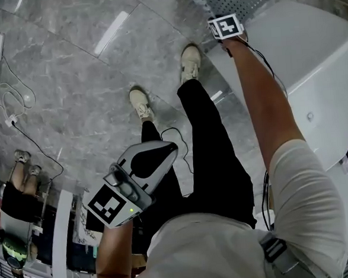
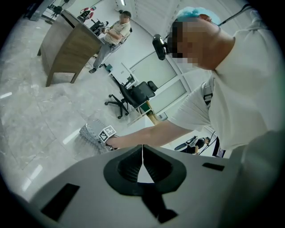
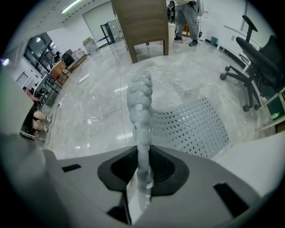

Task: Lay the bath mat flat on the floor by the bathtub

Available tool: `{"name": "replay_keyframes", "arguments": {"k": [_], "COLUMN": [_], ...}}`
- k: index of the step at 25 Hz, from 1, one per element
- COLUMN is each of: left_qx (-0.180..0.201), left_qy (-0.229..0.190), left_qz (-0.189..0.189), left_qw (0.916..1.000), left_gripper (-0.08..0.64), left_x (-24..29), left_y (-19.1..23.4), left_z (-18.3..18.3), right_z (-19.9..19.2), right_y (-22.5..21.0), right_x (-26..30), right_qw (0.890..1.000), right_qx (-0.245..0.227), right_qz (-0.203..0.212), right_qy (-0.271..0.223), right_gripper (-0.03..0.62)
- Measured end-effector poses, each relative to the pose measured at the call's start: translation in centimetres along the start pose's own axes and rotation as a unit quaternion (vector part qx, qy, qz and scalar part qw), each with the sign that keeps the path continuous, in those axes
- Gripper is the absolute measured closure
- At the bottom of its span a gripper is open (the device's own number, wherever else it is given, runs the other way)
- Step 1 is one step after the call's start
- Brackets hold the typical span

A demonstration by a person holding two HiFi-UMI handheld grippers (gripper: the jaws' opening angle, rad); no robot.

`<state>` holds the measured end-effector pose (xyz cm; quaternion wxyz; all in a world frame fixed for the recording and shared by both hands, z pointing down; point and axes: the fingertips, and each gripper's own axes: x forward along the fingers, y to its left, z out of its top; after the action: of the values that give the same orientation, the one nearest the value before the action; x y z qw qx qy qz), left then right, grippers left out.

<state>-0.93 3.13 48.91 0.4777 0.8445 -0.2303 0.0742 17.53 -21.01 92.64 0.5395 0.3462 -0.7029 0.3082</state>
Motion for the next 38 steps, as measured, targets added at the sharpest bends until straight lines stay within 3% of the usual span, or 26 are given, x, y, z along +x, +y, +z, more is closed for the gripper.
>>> {"name": "replay_keyframes", "arguments": {"k": [4,9,14,21,29,32,36,38], "left_qx": [-0.009,-0.003,0.020,0.071,0.163,0.179,0.200,0.214], "left_qy": [-0.007,-0.016,-0.027,-0.029,-0.038,-0.036,-0.008,-0.008], "left_qz": [0.006,0.009,-0.007,-0.023,-0.057,-0.044,0.023,0.039], "left_qw": [0.9999,0.9998,0.9994,0.9968,0.9841,0.9823,0.9795,0.9761], "left_gripper": [0.540,0.540,0.540,0.540,0.540,0.540,0.540,0.540], "left_x": [-0.7,-1.1,-3.6,-8.0,-13.8,-8.9,5.9,6.2], "left_y": [0.4,1.0,-1.9,-0.9,-1.8,1.1,13.4,14.8], "left_z": [-0.5,-0.2,1.2,1.0,2.0,4.6,8.0,8.8], "right_z": [0.2,0.7,0.0,-0.6,-0.1,1.1,3.9,3.3], "right_y": [1.4,2.2,4.3,11.0,19.8,17.5,9.6,10.0], "right_x": [0.9,0.8,-4.1,-5.8,-10.6,-8.1,4.4,3.5], "right_qw": [0.999,1.000,1.000,0.999,0.996,0.993,0.984,0.980], "right_qx": [0.033,0.021,0.024,0.041,0.061,0.070,0.060,0.057], "right_qz": [0.018,0.005,-0.006,-0.002,0.010,0.044,0.134,0.152], "right_qy": [0.000,-0.005,-0.013,-0.033,-0.070,-0.084,-0.105,-0.114], "right_gripper": [0.481,0.521,0.561,0.581,0.583,0.583,0.583,0.583]}}
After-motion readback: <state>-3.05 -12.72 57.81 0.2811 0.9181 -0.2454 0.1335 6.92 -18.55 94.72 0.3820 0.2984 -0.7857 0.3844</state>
